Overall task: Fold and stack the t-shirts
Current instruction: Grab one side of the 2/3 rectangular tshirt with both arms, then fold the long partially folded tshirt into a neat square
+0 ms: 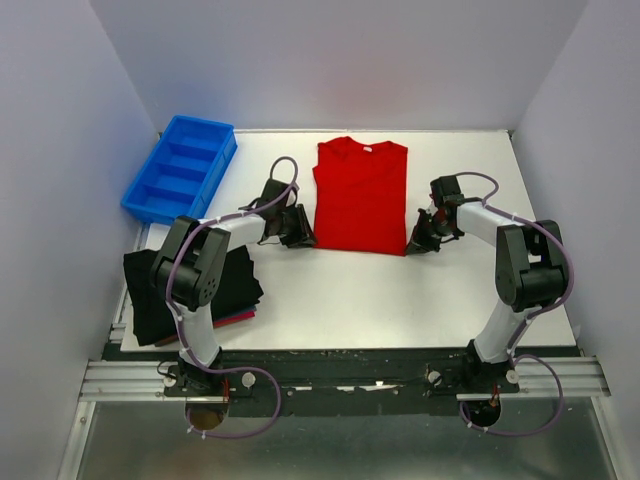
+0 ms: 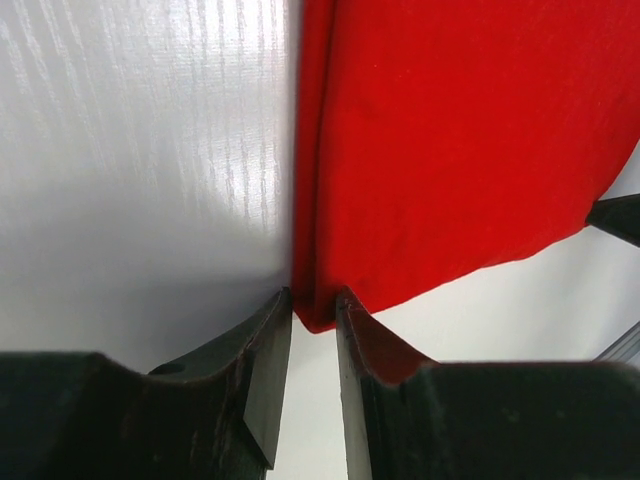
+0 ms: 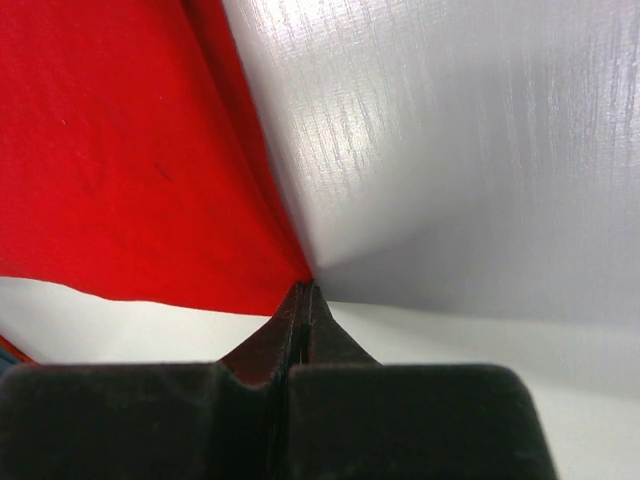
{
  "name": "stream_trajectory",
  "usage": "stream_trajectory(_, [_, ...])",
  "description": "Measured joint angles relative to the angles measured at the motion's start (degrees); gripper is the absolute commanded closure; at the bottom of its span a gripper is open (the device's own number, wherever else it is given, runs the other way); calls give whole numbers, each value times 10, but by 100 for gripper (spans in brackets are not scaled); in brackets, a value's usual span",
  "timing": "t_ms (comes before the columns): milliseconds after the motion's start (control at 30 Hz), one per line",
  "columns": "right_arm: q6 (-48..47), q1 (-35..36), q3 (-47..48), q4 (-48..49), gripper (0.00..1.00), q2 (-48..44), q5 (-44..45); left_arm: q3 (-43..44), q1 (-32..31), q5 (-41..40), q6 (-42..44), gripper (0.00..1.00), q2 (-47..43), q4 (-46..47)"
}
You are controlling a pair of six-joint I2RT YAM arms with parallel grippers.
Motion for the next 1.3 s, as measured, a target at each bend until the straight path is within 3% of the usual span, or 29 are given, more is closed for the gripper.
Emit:
stream_trajectory(133, [0,0,0,0,99,0,0,0,-6,0,-2,74,4,7])
stream_trajectory(267, [0,0,0,0,99,-2,0,2,-9,0,-9,100,11,12])
stream_trajectory(533, [-1,0,-12,-8,99,-50,-1,-14,-12,-18,-5,100,-21,-3])
stream_trajectory(833, [-2,3,-104,-26,99,-231,-19,-94,-30,-36,5,100,-196,-47])
stream_trajectory(1100, [1,3,-148,-97,99,-421,-30,-138,-74,-48,1,100,-340,-118])
stream_trajectory(1300, [9,3,-132,-143,99,-471,-29,-143,-78,-54,-13,100,-416,-150])
